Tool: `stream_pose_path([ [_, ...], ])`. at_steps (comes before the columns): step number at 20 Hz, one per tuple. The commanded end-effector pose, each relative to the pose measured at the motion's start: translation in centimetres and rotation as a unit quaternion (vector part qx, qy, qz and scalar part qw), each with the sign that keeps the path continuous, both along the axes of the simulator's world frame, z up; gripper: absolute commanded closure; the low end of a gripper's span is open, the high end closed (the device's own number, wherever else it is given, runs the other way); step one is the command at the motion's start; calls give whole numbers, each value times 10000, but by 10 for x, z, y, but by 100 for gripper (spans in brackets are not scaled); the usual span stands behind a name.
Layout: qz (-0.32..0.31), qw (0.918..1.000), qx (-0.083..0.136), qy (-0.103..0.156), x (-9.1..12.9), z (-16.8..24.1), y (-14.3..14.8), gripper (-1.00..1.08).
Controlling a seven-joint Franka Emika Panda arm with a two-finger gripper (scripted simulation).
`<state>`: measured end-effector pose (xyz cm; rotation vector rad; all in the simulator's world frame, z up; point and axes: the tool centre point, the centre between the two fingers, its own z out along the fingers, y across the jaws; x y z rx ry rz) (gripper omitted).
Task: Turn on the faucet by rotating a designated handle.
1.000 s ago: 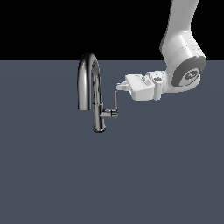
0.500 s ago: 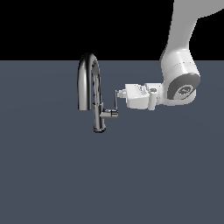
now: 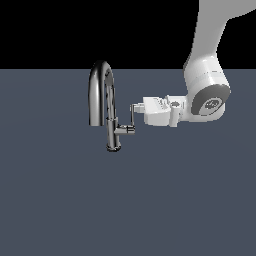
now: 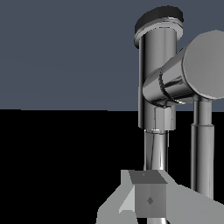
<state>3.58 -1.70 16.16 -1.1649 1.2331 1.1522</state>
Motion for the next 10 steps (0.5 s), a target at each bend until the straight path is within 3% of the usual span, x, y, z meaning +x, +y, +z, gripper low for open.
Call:
stream_pose_path([
  [1, -1, 10000, 0, -1, -7, 1, 0, 108],
  [10, -1, 10000, 0, -1, -34, 4, 3, 108],
])
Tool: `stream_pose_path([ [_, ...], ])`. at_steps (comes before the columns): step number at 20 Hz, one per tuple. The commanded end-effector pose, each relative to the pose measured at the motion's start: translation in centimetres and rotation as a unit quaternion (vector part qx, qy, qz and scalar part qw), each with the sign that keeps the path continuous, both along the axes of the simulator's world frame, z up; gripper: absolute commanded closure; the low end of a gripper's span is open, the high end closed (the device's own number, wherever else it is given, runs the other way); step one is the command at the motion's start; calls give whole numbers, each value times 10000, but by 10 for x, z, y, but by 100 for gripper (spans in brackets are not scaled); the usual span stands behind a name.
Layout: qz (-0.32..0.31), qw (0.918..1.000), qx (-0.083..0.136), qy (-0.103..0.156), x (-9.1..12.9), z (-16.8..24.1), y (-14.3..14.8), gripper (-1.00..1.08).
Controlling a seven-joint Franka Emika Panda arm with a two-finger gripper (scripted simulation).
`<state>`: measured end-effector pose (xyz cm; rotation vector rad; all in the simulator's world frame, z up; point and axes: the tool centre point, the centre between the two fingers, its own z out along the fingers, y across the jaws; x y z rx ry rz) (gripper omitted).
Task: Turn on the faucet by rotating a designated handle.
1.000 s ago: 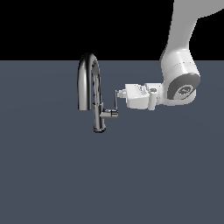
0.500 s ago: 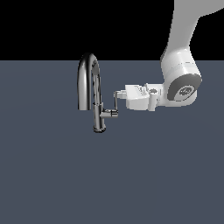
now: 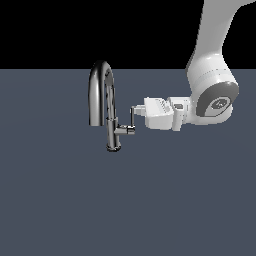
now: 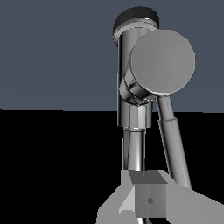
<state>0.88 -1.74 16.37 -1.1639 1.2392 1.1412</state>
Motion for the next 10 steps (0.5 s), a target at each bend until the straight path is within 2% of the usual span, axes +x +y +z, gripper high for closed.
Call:
stream_pose_path([
  [1, 42, 10000, 28, 12, -11, 2, 3, 108],
  [6, 42, 10000, 28, 12, -27, 4, 4, 108],
  [8, -31, 10000, -14, -9, -21, 3, -3, 108],
  [10, -21, 10000, -7, -6, -29, -2, -1, 108],
])
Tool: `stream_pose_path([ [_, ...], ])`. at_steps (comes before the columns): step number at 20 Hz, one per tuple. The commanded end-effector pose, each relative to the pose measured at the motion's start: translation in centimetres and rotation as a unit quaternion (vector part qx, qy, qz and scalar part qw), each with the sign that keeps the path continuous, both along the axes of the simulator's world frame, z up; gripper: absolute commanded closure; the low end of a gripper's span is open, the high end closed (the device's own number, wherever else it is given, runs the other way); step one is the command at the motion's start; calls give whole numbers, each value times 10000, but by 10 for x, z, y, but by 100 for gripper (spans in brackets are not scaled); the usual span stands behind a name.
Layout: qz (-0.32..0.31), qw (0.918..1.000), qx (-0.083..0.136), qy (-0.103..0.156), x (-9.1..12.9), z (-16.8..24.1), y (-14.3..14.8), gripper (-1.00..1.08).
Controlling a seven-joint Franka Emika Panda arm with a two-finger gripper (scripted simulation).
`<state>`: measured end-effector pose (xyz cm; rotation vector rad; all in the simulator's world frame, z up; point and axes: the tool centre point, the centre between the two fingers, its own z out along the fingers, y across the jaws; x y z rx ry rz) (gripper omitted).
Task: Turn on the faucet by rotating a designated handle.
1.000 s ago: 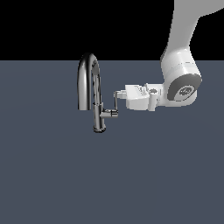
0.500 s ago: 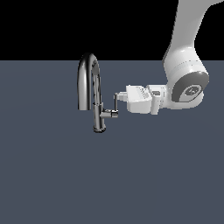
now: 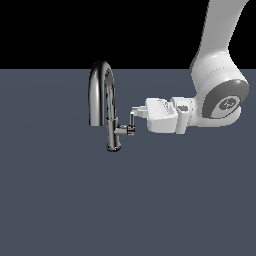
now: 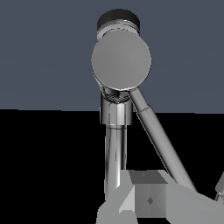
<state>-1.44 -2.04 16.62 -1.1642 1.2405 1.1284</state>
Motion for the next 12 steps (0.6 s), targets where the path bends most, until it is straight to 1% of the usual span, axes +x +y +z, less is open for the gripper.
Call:
stream_pose_path([
  [1, 24, 10000, 17, 29, -10, -7, 3, 108],
  [11, 77, 9999, 48, 43, -52, -36, 10, 108],
  [12, 77, 9999, 48, 43, -52, -36, 10, 108],
])
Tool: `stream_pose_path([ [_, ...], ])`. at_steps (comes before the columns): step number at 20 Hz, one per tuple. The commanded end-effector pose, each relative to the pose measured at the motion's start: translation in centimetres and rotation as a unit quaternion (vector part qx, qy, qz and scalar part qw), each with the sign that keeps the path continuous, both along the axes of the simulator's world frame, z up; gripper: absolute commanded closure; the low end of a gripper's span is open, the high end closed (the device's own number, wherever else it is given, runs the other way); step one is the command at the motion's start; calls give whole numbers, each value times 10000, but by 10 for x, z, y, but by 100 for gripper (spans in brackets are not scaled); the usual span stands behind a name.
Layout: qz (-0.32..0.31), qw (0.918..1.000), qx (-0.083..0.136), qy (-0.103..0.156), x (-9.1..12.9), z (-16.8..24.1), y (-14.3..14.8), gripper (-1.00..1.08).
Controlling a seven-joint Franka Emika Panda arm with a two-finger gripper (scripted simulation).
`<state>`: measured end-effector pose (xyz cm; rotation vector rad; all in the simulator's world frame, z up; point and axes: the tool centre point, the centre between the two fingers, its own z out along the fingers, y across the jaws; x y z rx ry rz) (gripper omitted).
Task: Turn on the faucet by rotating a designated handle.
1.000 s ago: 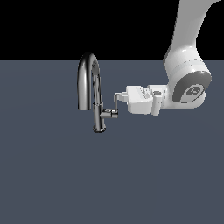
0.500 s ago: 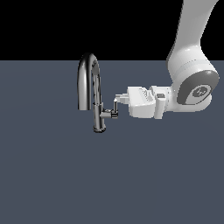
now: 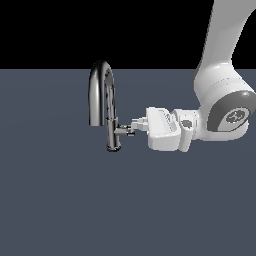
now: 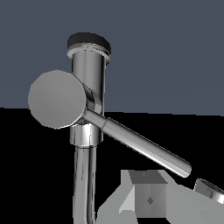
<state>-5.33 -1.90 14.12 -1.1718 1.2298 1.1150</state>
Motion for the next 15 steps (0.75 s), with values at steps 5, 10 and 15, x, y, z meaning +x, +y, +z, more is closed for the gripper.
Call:
stream_pose_path([
  [5, 28, 10000, 19, 38, -6, -23, 3, 108],
  [10, 59, 9999, 40, 84, -14, -51, 6, 108],
  [15, 83, 9999, 57, 120, -20, -73, 9, 108],
])
